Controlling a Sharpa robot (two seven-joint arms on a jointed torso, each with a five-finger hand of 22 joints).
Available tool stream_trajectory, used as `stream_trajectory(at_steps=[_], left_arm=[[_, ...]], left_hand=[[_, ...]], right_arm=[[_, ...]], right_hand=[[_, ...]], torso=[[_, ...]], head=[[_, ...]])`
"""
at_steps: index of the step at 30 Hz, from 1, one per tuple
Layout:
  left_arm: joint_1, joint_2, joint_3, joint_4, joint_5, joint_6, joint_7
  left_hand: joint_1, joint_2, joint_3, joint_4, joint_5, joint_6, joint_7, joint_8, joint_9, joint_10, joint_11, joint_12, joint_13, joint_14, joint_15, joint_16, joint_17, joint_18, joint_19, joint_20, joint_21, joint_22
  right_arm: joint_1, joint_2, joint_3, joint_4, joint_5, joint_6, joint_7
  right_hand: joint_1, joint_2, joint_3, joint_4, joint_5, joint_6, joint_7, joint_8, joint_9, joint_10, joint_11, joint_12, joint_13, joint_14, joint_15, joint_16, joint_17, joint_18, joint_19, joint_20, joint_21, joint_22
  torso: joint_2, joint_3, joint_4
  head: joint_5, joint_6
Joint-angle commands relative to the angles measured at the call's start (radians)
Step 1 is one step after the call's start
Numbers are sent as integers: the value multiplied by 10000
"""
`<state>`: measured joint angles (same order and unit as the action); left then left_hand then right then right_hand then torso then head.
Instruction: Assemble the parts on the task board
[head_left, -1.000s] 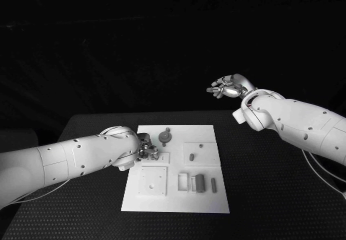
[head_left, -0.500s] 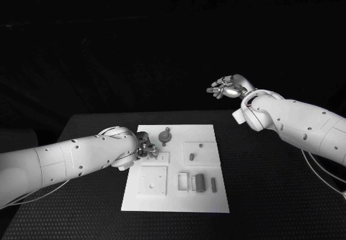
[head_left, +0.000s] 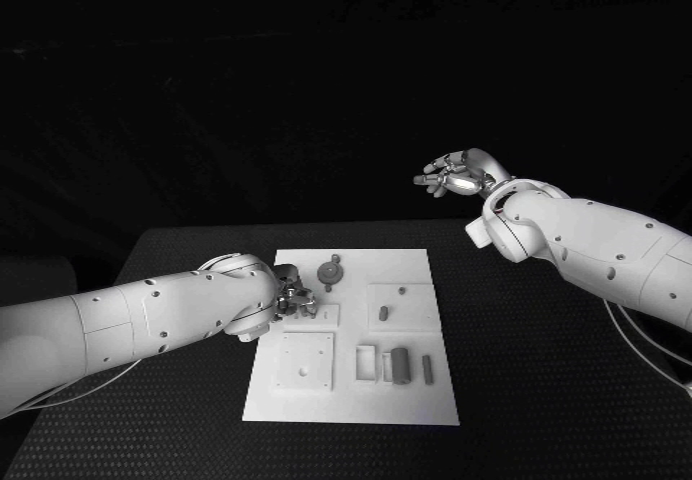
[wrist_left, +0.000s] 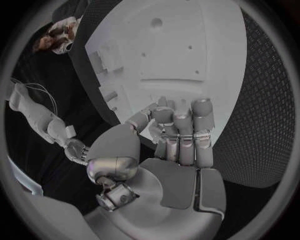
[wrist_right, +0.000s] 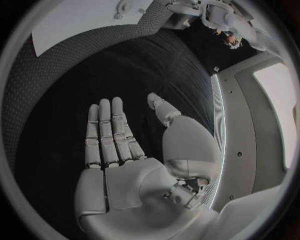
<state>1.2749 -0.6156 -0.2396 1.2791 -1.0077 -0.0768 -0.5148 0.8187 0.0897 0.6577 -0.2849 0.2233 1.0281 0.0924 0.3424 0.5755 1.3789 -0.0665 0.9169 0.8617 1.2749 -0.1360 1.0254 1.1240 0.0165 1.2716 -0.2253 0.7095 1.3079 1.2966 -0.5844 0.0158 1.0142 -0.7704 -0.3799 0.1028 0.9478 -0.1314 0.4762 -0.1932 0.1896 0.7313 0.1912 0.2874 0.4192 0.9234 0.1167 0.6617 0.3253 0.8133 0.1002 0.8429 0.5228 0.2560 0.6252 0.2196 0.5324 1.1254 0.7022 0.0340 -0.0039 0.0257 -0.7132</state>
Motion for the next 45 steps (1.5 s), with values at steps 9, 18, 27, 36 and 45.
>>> stream_trajectory(at_steps=[9, 18, 27, 36, 45], left_arm=[[-7, 50, 1, -23, -13, 287, 27], [-28, 79, 0, -77, -80, 344, -8], [-29, 95, 0, -97, -238, 463, -111], [-29, 171, 0, -124, -380, 645, -118], [-29, 256, 0, -144, -652, 850, -158]], left_hand=[[44, 95, 64, -26, 29, 774, -520, 18, 5, 9, -62, 39, -21, -72, -72, 53, -30, 495, -3, -99, 43, 206], [40, 98, 65, -26, 34, 776, -521, 16, 9, 8, -62, 41, -30, -75, -71, 61, -41, 494, -6, -98, 45, 206], [27, 96, 60, -23, 32, 776, -520, 10, 13, 7, -61, 44, -42, -82, -69, 73, -58, 491, -9, -94, 49, 206], [-33, 62, 43, -30, 108, 784, -515, -10, 30, 6, -56, 63, -91, -115, -61, 125, -124, 489, -32, -89, 59, 208], [-96, 58, 22, -11, 157, 847, -538, 0, 54, 20, -78, 80, -146, -120, -52, 193, -176, 485, -24, -82, 83, 209]], right_arm=[[-4, 4, 5, 4, 24, 140, 119], [-4, 8, 5, 13, 27, 162, 121], [-5, 7, 5, 25, 38, 189, 121], [-5, -11, 5, 34, 38, 217, 114], [-6, 4, 5, 16, 40, 255, 111]], right_hand=[[-12, 84, -68, -14, 1, 85, 337, 57, -12, -1077, 339, -60, -19, 3, 35, -73, 19, -141, -71, -30, -56, 0], [-12, 86, -71, -13, 1, 88, 336, 60, -14, -1075, 340, -63, -27, 3, 36, -80, 22, -141, -73, -28, -60, 2], [-16, 87, -77, -9, 0, 93, 335, 65, -17, -1071, 340, -66, -39, 4, 38, -91, 28, -140, -76, -25, -67, 4], [-15, 88, -81, -9, 0, 95, 334, 68, -20, -1069, 340, -69, -50, 3, 40, -100, 32, -140, -80, -23, -73, 5], [-13, 89, -84, -10, 1, 99, 332, 73, -22, -1066, 340, -72, -60, 3, 42, -109, 37, -139, -84, -21, -79, 7]], torso=[[2, 1, 0], [3, -1, -1], [3, 3, -3], [1, 6, 3], [3, 8, -2]], head=[[-2, -8], [0, -16], [1, -39], [2, -51], [1, -79]])
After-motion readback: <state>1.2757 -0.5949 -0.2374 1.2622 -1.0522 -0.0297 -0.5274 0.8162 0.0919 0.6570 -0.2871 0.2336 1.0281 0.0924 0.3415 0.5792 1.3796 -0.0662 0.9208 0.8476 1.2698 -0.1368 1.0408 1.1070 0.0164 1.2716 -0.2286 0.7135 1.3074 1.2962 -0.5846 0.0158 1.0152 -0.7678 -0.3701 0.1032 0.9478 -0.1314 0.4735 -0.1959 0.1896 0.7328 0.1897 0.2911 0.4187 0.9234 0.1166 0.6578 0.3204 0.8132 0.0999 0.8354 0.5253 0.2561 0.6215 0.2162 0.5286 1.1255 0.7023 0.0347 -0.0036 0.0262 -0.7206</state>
